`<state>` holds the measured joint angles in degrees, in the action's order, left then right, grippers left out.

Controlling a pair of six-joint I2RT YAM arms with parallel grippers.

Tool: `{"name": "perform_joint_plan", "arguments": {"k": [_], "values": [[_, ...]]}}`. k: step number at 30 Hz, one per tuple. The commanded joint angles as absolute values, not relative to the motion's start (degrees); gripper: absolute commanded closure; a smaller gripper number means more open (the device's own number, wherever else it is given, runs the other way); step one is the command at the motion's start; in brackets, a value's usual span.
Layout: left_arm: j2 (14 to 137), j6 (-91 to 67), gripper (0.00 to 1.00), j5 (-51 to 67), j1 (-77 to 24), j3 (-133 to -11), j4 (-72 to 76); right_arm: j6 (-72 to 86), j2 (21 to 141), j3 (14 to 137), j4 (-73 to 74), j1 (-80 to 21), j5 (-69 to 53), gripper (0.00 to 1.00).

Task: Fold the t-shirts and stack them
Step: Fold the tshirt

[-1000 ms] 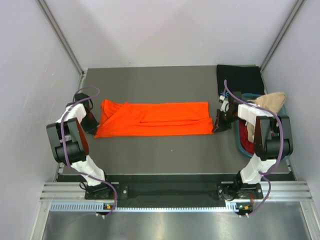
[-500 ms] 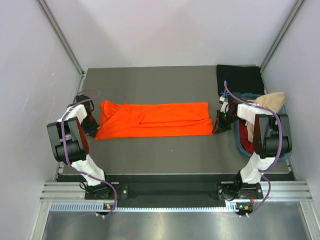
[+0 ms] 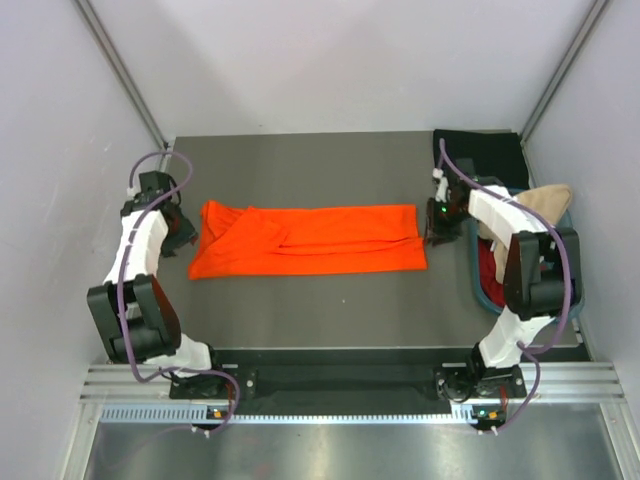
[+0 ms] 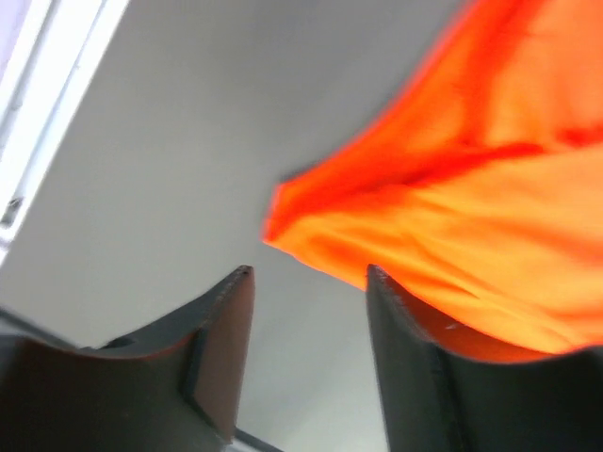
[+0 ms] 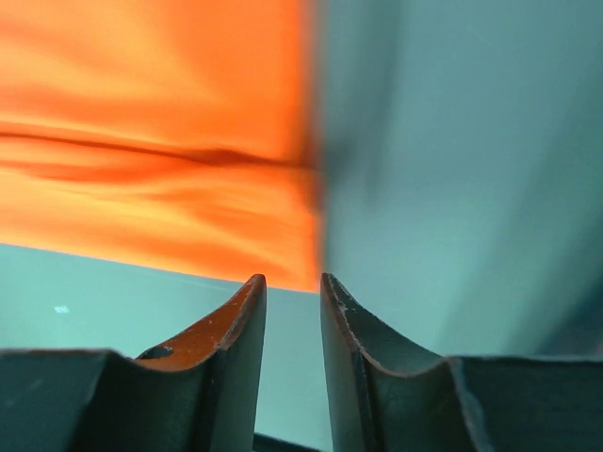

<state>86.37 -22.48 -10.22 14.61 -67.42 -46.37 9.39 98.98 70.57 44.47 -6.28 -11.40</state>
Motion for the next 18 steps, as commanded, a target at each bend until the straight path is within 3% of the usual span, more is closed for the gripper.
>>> {"name": "perform_joint_plan", "arguments": {"k": [1,7,18], "values": [[81.75,-24.87,0.51,-4.59,7.94,-68.03,-46.94,10.98,98.86,76.72,45.18,-13.96,-11.77,0.69],[83.48,-28.73,0.59,3.68,-1.39,-62.94,-41.05,23.54,106.16,85.07,38.68,-27.41,-11.16,0.69],[89.82,-27.33,0.60,5.80,-2.11,-57.83,-34.89,35.59,120.31,99.92,32.53,-44.73,-10.28,0.68]]}}
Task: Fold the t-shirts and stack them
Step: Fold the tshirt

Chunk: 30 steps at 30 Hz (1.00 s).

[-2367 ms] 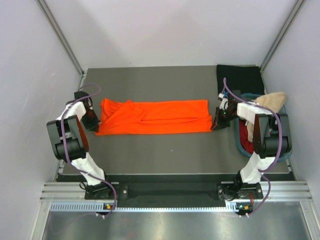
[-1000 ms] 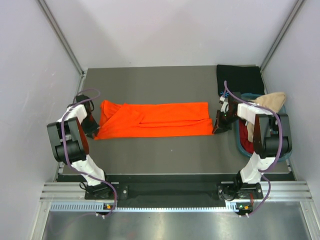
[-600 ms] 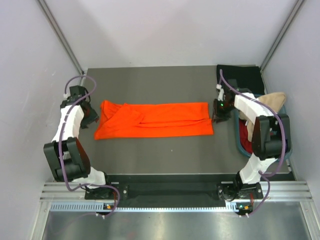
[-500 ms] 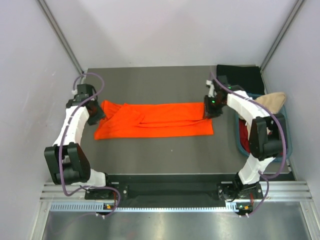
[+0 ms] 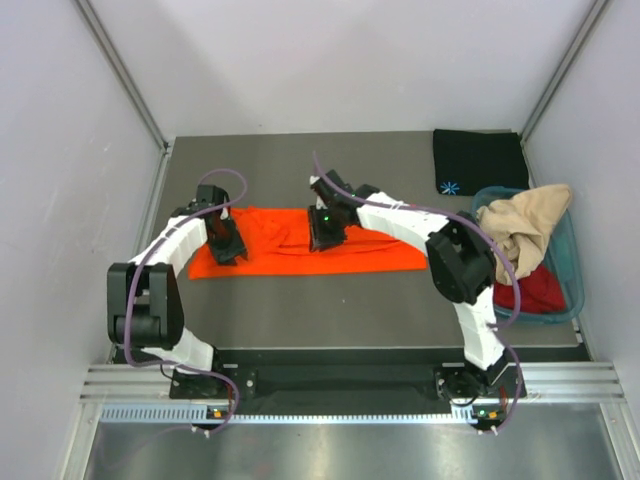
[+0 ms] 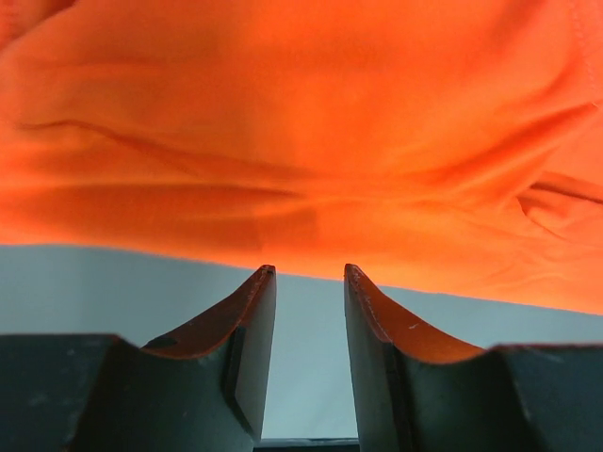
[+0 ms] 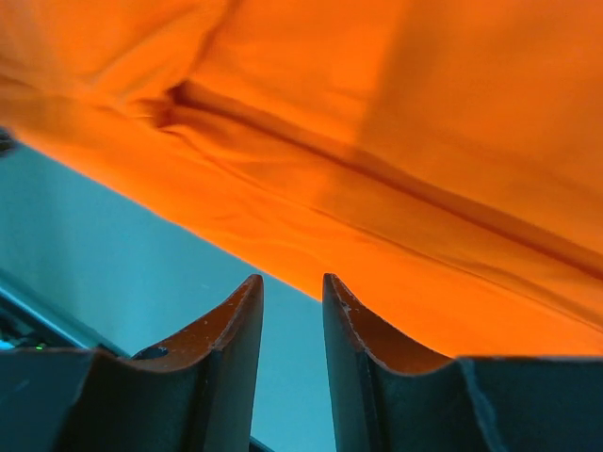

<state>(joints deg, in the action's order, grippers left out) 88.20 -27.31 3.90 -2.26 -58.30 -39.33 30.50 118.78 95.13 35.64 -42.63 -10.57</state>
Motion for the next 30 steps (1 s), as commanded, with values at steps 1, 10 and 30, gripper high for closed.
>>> {"name": "perform_joint_plan", "arguments": {"k": [1,10,30], "values": [[91.30,-27.42,0.60,6.24,-2.11,-57.83,-34.72,36.38,122.06,100.80,32.52,-45.17,-10.54,0.68],[96.58,-28.48,0.63,4.57,-2.02,-59.06,-35.33,41.22,128.31,106.35,33.05,-48.08,-10.37,0.68],[96.15,-28.13,0.64,4.04,-2.02,-57.13,-35.95,40.70,132.89,111.53,33.05,-45.79,-4.22,0.66]]}}
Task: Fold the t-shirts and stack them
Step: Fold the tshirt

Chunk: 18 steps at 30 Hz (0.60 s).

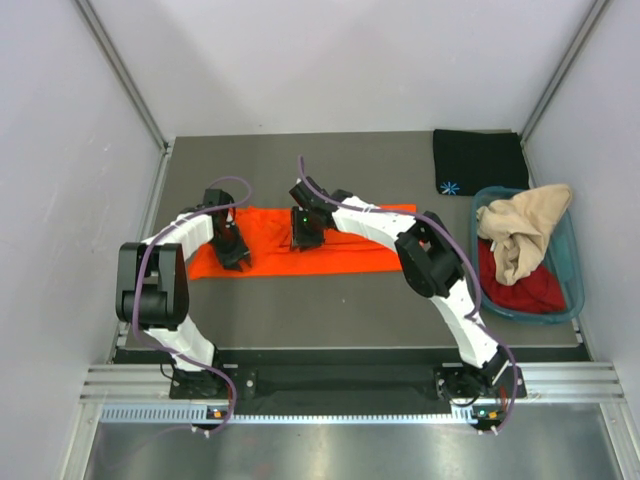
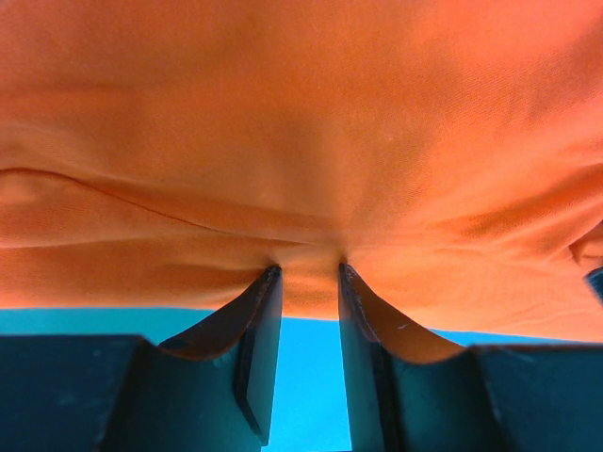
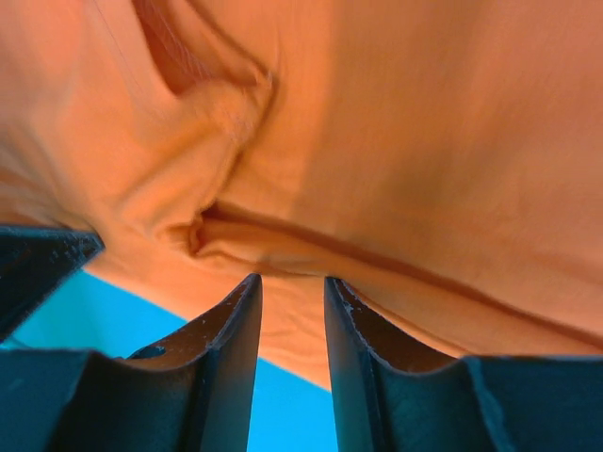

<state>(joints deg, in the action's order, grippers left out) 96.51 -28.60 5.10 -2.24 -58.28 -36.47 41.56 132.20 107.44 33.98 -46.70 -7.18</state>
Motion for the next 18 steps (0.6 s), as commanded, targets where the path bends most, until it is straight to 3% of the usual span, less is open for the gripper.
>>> {"name": "perform_joint_plan", "arguments": {"k": [1,11,18], "values": [[96.15,-27.86,0.65,3.87,-2.02,-57.04,-35.95,40.08,133.15,112.06,32.96,-45.53,-3.96,0.66],[95.63,-26.46,0.64,3.69,-2.02,-57.04,-35.86,34.11,133.77,118.91,35.68,-43.86,-1.24,0.66],[89.93,-24.17,0.63,6.94,-2.55,-58.88,-36.04,27.34,124.83,115.85,40.16,-43.68,2.02,0.66]]}}
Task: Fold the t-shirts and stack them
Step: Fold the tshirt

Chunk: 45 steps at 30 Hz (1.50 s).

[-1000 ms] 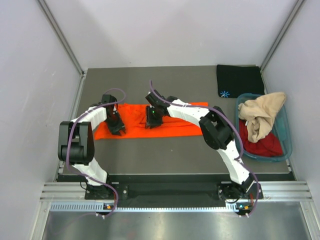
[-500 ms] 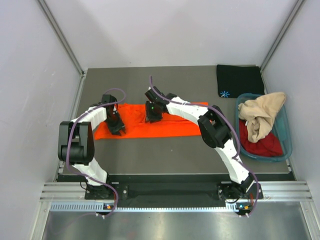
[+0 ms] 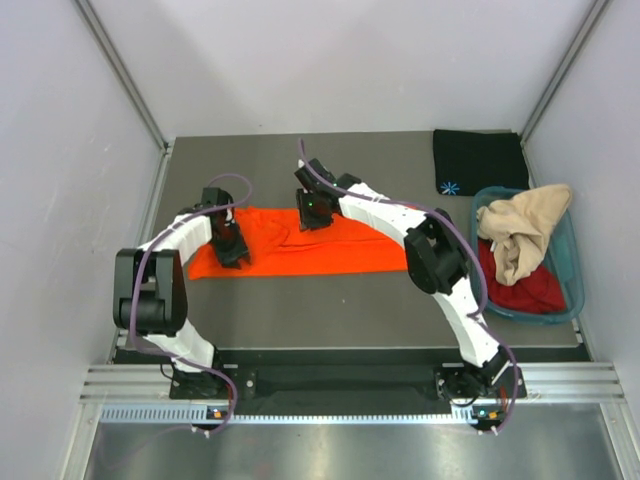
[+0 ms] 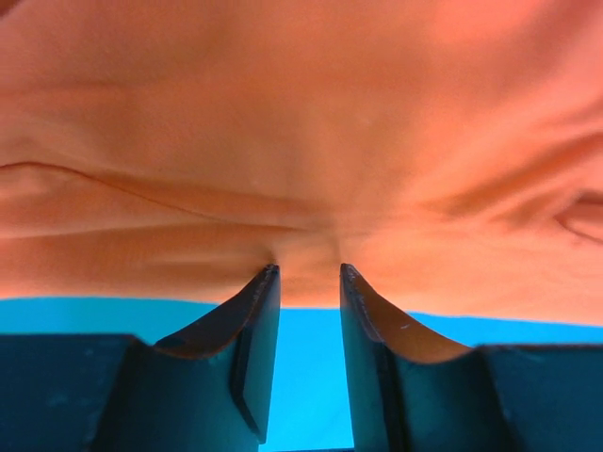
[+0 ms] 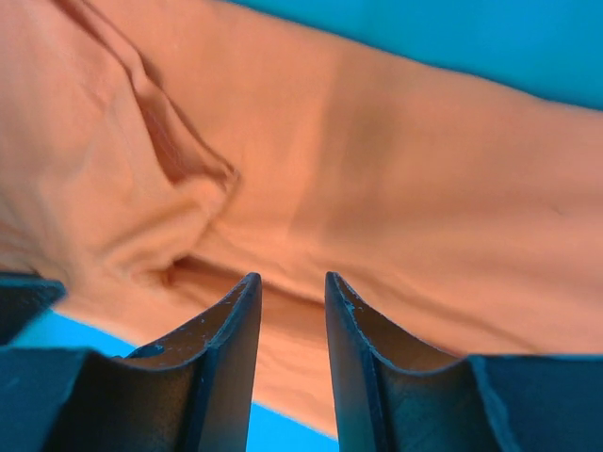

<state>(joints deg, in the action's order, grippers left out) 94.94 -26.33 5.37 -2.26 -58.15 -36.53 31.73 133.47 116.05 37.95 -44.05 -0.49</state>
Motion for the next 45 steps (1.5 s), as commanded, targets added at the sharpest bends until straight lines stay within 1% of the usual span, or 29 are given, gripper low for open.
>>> {"name": "perform_joint_plan", "arguments": {"k": [1,5,7,11,15,16,18,19,21,26,35,45], "values": [[89.30,-24.08,0.62,7.81,-2.81,-59.15,-35.69,26.55,124.02,114.88,40.86,-43.68,1.67,0.66],[88.50,-25.48,0.60,15.88,-4.65,-59.41,-32.53,25.49,119.72,107.68,41.13,-43.51,0.18,0.66],[89.55,-27.41,0.61,17.92,-5.97,-59.41,-30.25,25.40,117.60,103.65,39.91,-43.51,0.26,0.66],[94.38,-30.23,0.62,22.66,-10.27,-59.50,-25.25,25.75,115.84,98.97,38.24,-42.63,-3.33,0.67],[98.17,-33.83,0.63,25.04,-12.83,-60.64,-21.55,26.19,114.53,94.93,35.61,-40.96,-8.24,0.70],[98.70,-34.45,0.64,25.22,-13.09,-60.82,-20.84,26.28,114.35,93.96,34.81,-39.83,-9.31,0.73],[100.72,-36.11,0.64,26.36,-13.53,-61.35,-18.47,26.54,113.82,91.15,32.45,-38.59,-12.81,0.76],[101.42,-36.73,0.64,26.98,-13.62,-61.70,-17.94,26.46,113.64,90.45,31.56,-37.28,-13.61,0.82],[103.27,-38.13,0.65,27.25,-13.71,-62.05,-16.36,25.85,113.55,88.34,29.37,-36.13,-16.59,0.86],[105.90,-40.51,0.65,28.04,-13.80,-63.19,-14.24,24.79,115.57,86.40,27.78,-32.61,-21.00,0.89],[107.75,-43.33,0.65,27.60,-13.80,-63.72,-13.09,24.70,117.50,83.94,23.12,-27.69,-25.57,0.90],[110.13,-42.89,0.64,23.73,-13.71,-64.69,-16.61,22.07,122.43,83.50,20.83,-22.94,-29.27,0.89]]}}
